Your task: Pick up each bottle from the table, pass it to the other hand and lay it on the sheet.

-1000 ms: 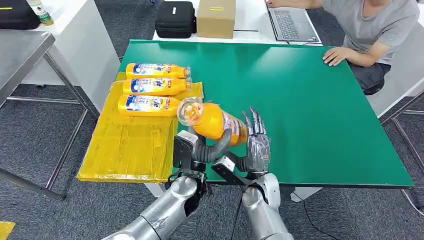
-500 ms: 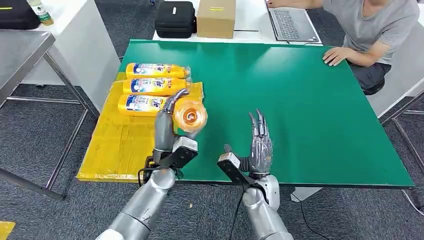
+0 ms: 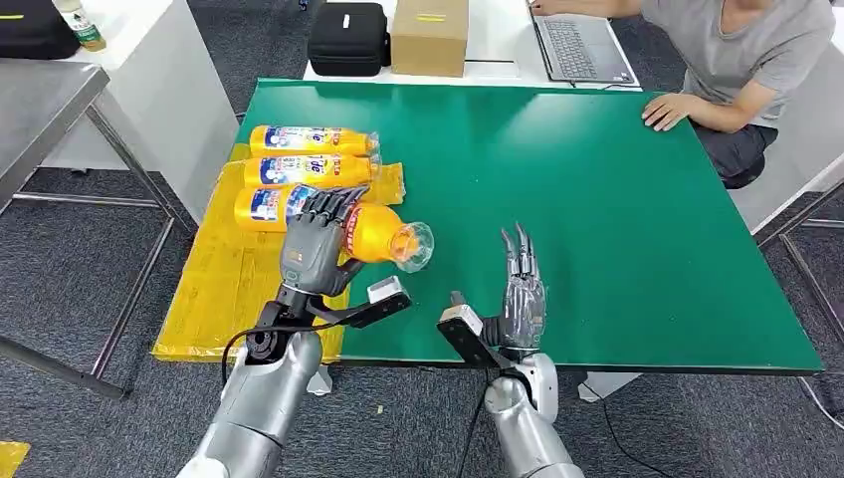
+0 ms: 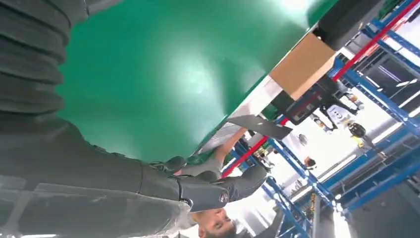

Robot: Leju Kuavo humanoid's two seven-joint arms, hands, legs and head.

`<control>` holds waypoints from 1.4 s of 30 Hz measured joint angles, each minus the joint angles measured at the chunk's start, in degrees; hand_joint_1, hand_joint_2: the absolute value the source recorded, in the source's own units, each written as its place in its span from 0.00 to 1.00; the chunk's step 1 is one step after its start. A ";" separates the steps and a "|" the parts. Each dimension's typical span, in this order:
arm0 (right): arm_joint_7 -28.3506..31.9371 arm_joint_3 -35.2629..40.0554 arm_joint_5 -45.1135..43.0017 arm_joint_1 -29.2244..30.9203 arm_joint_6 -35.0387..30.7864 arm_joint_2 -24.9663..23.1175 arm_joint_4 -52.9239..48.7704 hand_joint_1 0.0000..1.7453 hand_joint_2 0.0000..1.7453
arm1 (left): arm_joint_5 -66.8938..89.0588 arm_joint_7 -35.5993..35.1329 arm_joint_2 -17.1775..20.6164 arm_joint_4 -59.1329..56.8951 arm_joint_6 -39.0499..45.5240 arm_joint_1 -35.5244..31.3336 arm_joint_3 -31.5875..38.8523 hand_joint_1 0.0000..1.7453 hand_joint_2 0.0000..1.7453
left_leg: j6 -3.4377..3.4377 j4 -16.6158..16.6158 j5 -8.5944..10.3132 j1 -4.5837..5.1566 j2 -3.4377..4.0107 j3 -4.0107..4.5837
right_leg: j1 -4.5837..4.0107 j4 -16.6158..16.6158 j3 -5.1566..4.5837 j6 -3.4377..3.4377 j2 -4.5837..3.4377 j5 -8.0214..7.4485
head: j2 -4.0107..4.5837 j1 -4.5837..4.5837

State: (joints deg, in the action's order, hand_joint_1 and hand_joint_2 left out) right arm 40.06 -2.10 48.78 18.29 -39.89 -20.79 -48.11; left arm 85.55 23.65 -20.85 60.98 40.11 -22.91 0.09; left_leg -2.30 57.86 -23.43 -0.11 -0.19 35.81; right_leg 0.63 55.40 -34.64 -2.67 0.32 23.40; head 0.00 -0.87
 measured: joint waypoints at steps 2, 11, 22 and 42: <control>0.00 -0.31 -0.07 0.00 0.00 0.00 0.18 0.00 1.00 | 3.39 -6.25 0.33 -0.15 0.00 -0.04 -0.55 1.00 1.00 | 0.00 0.00 0.00 0.00 0.00 0.00 | 0.00 0.00 -0.02 0.00 0.00 0.00 | 0.00 0.00; 0.00 -1.90 -1.55 -0.01 0.00 0.00 1.03 0.00 1.00 | 4.28 -26.01 4.55 -7.50 0.00 -3.05 -12.88 1.00 1.00 | 0.01 0.00 0.00 0.00 0.01 0.01 | 0.00 0.00 -0.02 0.00 -0.02 0.00 | 0.00 0.00; 0.00 -2.45 -3.98 0.05 0.00 0.02 2.27 0.00 1.00 | 4.28 -32.33 6.93 -24.31 -0.66 -8.55 -20.39 1.00 1.00 | 0.02 0.00 0.01 0.00 0.00 0.01 | 0.00 0.00 -0.02 0.00 -0.01 0.00 | 0.00 -0.02; 0.00 -2.58 -6.14 -0.23 0.00 0.37 3.89 0.00 1.00 | 4.24 -38.33 9.29 -35.08 -8.85 -10.77 -24.24 1.00 1.00 | 0.03 0.00 0.02 0.00 0.00 -0.01 | 0.00 0.01 0.01 0.02 -0.01 -0.01 | 0.00 0.02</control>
State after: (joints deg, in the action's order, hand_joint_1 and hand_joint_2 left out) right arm 40.06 -4.68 42.64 18.06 -39.89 -20.41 -44.22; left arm 89.79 -14.69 -11.56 25.90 31.26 -33.68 -24.15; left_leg -2.27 57.86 -23.41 -0.11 -0.19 35.80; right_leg 0.63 55.41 -34.64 -2.65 0.31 23.39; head 0.00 -0.85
